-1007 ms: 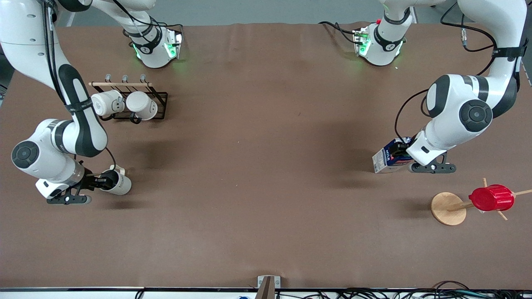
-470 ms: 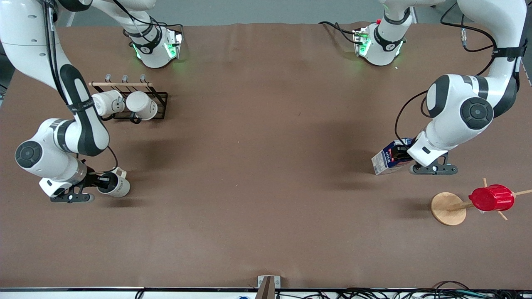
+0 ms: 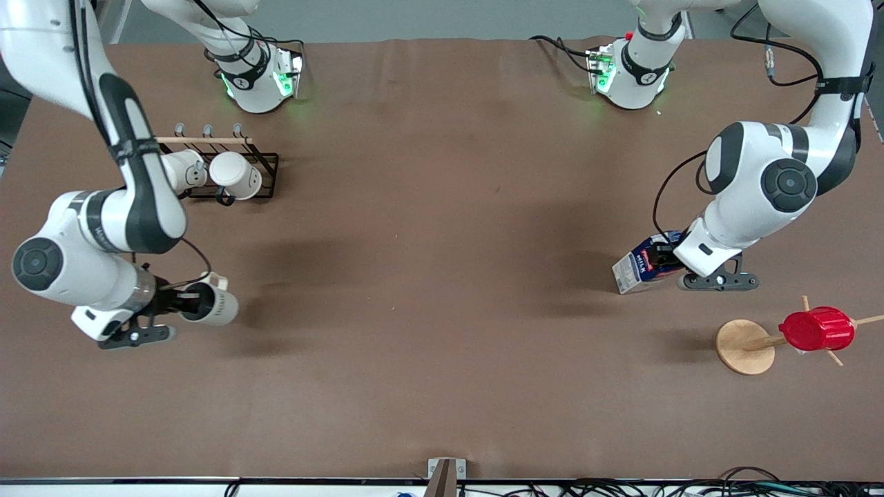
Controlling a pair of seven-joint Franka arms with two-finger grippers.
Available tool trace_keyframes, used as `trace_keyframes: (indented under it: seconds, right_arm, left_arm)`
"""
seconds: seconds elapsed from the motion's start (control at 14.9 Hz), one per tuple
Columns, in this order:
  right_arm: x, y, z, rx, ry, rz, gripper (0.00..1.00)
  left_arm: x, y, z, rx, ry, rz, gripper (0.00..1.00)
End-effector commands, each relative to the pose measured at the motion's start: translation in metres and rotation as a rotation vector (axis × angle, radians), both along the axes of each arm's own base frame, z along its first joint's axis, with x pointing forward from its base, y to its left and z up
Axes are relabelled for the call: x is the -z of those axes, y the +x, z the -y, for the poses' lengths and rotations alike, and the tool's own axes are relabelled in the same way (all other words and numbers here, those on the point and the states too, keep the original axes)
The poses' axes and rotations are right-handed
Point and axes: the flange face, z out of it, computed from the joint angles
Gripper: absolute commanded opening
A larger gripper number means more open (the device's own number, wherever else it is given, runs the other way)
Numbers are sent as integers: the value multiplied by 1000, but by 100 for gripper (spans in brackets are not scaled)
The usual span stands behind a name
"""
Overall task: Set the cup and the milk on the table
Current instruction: 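Carry the carton and the grey mug toward the table middle with both grippers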
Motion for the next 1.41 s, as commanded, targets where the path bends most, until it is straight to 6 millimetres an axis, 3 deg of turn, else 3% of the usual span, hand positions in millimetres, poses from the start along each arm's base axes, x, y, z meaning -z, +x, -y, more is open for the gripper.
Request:
trace_keyframes:
  seconds: [0.0, 0.13, 0.27, 0.47, 0.67, 0.87, 1.34]
  right_arm:
    - [-17, -4, -86, 28, 33, 24, 0]
    - [-23, -19, -168, 32, 25, 41, 0]
    - [-10, -34, -236, 85, -1, 41, 0]
    - [17, -65, -319, 100, -14, 29, 0]
    - [36, -99, -392, 104, 11, 43, 0]
    - [55, -122, -421, 95, -20, 58, 0]
    - [96, -137, -445, 83, -4, 96, 3]
  left_arm:
    - [-32, -2, 29, 14, 10, 20, 67]
    - [-50, -1, 60, 26, 4, 11, 67]
    - [-66, 1, 99, 78, -23, 39, 67]
    - [-72, -2, 172, 100, -62, 58, 67]
    - [-61, -15, 233, 90, -74, 30, 67]
    - [-49, -33, 273, 71, -54, 27, 67]
    - [-25, -47, 314, 77, -54, -4, 67]
